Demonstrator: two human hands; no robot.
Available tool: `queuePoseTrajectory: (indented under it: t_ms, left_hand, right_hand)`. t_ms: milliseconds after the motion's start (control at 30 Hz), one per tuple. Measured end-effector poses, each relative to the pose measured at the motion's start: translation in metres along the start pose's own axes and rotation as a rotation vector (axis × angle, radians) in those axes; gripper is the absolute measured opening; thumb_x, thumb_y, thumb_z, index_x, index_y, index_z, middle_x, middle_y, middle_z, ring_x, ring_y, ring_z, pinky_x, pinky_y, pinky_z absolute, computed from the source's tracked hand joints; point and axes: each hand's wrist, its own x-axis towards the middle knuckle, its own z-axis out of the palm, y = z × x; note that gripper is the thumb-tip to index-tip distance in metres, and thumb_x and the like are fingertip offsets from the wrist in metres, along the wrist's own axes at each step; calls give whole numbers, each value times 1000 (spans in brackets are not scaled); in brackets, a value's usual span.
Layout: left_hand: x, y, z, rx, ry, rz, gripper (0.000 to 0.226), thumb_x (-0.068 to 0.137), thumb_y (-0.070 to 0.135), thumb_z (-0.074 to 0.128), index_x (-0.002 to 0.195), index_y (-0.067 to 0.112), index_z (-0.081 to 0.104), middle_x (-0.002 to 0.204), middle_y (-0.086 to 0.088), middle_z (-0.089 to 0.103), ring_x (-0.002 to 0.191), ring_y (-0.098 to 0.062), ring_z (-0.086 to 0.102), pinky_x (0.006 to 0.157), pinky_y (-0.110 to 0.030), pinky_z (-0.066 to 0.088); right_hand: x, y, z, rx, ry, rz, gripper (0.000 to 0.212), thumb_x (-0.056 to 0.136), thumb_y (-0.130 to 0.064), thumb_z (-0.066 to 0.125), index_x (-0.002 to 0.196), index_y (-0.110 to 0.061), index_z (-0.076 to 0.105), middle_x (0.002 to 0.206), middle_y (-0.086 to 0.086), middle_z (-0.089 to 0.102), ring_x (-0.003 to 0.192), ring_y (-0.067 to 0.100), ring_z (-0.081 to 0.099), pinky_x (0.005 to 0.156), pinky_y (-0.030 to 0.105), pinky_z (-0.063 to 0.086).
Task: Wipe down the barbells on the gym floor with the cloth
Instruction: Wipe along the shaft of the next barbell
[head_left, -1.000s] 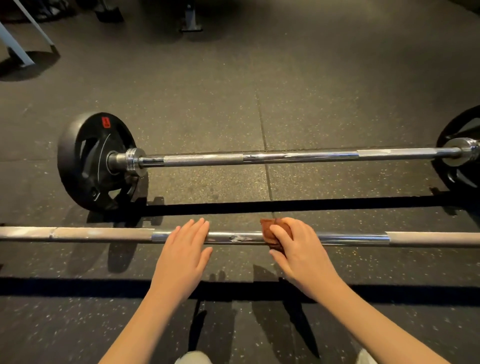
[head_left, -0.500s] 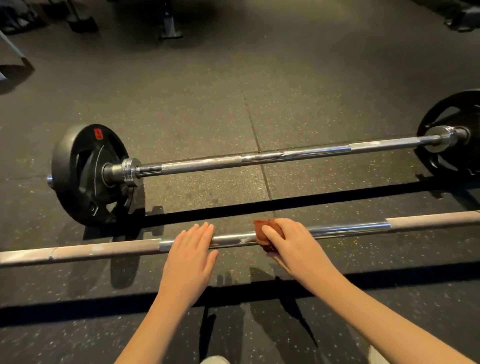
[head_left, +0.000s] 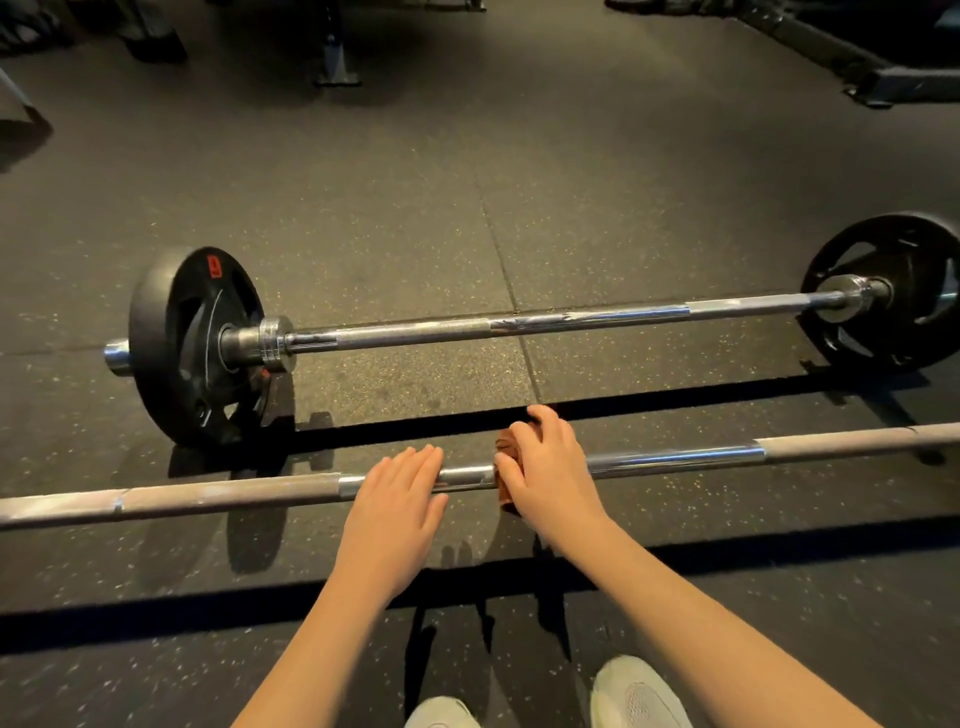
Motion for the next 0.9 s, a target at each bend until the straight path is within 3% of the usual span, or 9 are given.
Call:
queuePoseTrajectory:
  t_ms: [100,167,300,367,467,567,700,800,900]
  left_hand:
    - [2,-4,1,8,5,12,54,91,38,33,128,10,60,127,-5,63,117,-24,60,102,-33,25]
    - [2,-7,1,3,-4,3,57,92,41,29,131,11,58,130,-4,61,121,-24,57,105,-32,24]
    - [1,-3,-6,-33,-35,7,79,85,53,2,148,17,36,150,3,40,140,-17,33,117,-31,13]
    - [1,0,-7,-40,-48,9,82,84,54,0,149,17,34,151,2,38,141,-17,31,117,-32,13]
    - [3,-1,-7,-5,-66,16,70,89,49,17,139,12,49,139,-3,53,130,-23,48,111,-40,31]
    - [3,-4,-8,12,-62,20,57,89,41,33,128,9,59,123,-4,64,112,-24,61,101,-35,39]
    - [2,-3,-11,15,-39,28,53,89,39,36,125,8,61,120,-4,65,108,-24,63,98,-30,26]
    - [2,0,-10,5,-38,25,55,91,40,33,128,9,58,125,-3,63,114,-23,60,103,-33,30]
    - [0,-1,-6,16,-51,4,58,91,42,29,131,10,56,128,-3,61,120,-23,57,105,-40,37]
  right_hand:
    - [-11,-26,17,-41,-49,-237,40,82,-38,46,112,-15,58,105,6,57,94,29,56,82,43,50]
    - [-4,-16,15,-59,-52,-281,42,81,-41,44,112,-17,58,99,5,57,87,28,57,76,41,50]
    - [-4,23,-6,-64,65,51,37,95,-38,47,126,-20,55,101,8,59,90,29,57,79,40,44]
    - [-6,21,-4,-70,109,166,28,97,-35,48,119,-20,57,104,8,57,95,30,54,83,40,40]
    - [-6,-20,16,-45,106,58,33,88,-47,43,97,-21,60,101,5,57,92,27,54,82,40,43]
    - [-8,-34,31,-63,120,-117,31,84,-47,46,93,-22,62,99,4,57,89,25,55,81,39,47]
    - [-8,3,16,-119,301,67,25,85,-36,50,84,-17,65,94,5,55,90,26,52,88,43,44]
    - [-10,14,14,-153,356,247,13,87,-26,63,91,-14,66,90,6,57,89,28,54,91,48,46]
    - [-12,-5,23,-57,318,91,14,86,-25,63,95,-15,62,90,4,56,88,26,51,87,42,45]
